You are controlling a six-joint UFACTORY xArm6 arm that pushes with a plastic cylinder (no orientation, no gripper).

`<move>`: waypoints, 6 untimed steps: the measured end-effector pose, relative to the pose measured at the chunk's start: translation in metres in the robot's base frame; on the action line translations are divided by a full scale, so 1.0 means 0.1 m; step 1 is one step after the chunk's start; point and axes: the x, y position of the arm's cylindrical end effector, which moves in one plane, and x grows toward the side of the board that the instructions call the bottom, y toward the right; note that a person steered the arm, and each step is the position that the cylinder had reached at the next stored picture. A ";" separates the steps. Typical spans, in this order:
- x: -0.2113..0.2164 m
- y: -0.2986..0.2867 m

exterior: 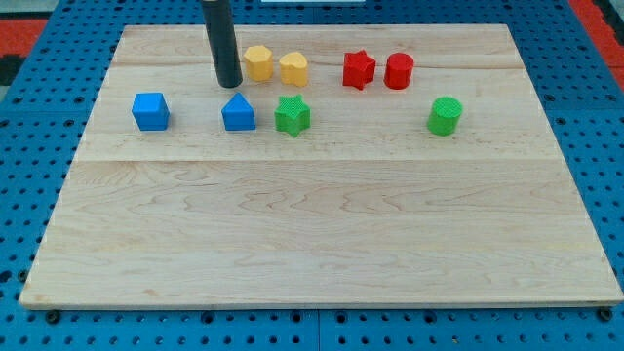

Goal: Push the yellow hexagon a bit down

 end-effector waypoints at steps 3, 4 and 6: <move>-0.38 -0.30; -0.81 -0.28; -0.73 0.17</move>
